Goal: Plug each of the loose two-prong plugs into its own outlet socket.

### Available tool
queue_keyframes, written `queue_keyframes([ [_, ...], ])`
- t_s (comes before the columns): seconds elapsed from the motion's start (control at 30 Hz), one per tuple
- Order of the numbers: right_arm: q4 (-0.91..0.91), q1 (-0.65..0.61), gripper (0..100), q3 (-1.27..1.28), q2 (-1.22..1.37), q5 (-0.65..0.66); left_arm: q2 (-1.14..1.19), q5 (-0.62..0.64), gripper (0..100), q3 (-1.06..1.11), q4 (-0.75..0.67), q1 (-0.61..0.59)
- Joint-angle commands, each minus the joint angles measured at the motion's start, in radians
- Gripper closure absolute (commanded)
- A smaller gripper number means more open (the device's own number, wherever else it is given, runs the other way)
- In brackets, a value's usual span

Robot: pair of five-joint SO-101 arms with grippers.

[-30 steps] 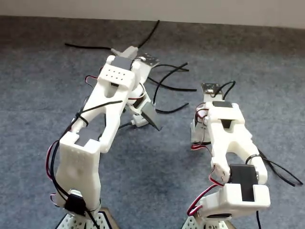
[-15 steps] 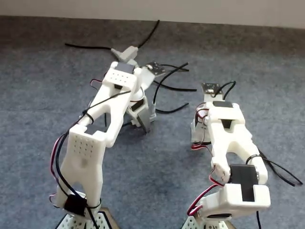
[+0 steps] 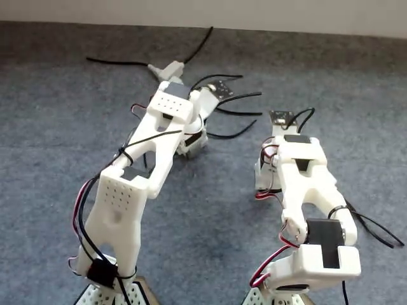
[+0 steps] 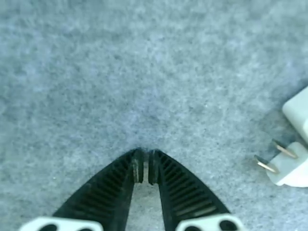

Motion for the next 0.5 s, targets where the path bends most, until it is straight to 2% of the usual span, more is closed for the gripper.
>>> queue_keyframes([
  [0.0,-0.002,0.012,96.5,-0.010,-0.018,-0.003,-0.030,0.193,95,-0.189,-0.026,-0.105],
  [0.17,-0.004,0.010,96.5,-0.007,-0.018,-0.003,-0.025,0.330,95,-0.389,-0.032,-0.259],
  [0.33,-0.007,0.007,96.5,-0.007,-0.015,-0.003,-0.012,0.381,95,-0.395,-0.133,-0.354],
  [0.47,-0.007,0.007,96.5,-0.005,-0.013,-0.003,0.091,0.387,95,-0.403,-0.201,-0.397],
])
